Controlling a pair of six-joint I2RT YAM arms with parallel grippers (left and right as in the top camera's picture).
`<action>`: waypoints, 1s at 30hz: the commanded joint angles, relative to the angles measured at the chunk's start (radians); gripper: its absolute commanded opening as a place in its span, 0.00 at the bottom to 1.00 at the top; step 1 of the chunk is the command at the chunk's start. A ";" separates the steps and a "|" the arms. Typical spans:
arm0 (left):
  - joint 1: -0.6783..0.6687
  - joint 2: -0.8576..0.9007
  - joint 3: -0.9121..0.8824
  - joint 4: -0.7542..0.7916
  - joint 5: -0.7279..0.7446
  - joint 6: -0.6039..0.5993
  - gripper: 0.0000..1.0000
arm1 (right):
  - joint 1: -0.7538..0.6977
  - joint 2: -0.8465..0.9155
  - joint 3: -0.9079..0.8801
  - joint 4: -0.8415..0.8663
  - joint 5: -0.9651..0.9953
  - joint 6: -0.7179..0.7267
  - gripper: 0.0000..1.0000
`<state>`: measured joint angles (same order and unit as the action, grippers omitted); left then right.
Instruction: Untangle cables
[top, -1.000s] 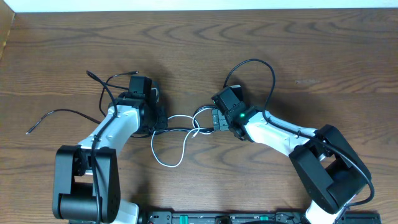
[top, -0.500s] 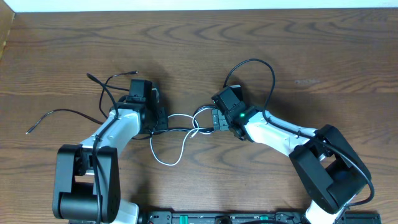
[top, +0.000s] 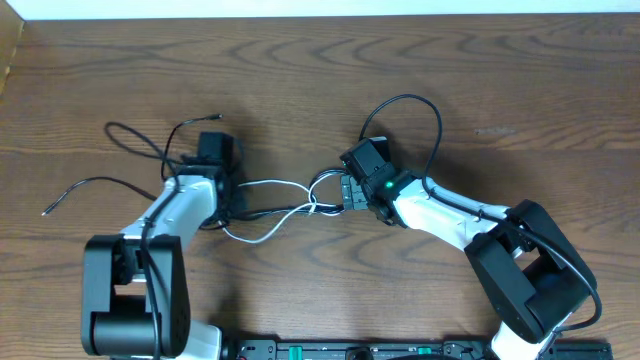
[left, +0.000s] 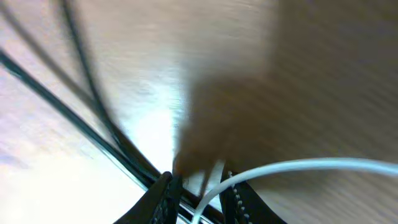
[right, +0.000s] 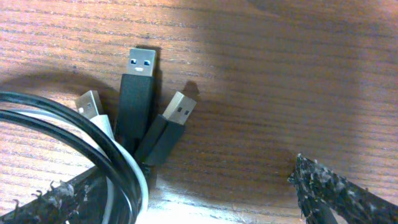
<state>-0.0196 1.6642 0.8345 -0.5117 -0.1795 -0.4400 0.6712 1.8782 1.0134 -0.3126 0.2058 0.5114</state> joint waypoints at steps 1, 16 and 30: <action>0.079 0.018 -0.021 -0.030 -0.041 -0.074 0.27 | -0.008 0.097 -0.074 -0.058 -0.091 0.008 0.92; 0.334 0.018 -0.027 -0.063 0.177 -0.075 0.27 | -0.009 0.097 -0.074 -0.062 -0.085 0.008 0.92; 0.336 -0.012 -0.023 -0.027 0.467 0.059 0.44 | -0.006 0.096 -0.072 -0.040 -0.109 0.010 0.92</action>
<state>0.3195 1.6474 0.8360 -0.5423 0.1223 -0.4488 0.6712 1.8782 1.0134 -0.3111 0.2050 0.5114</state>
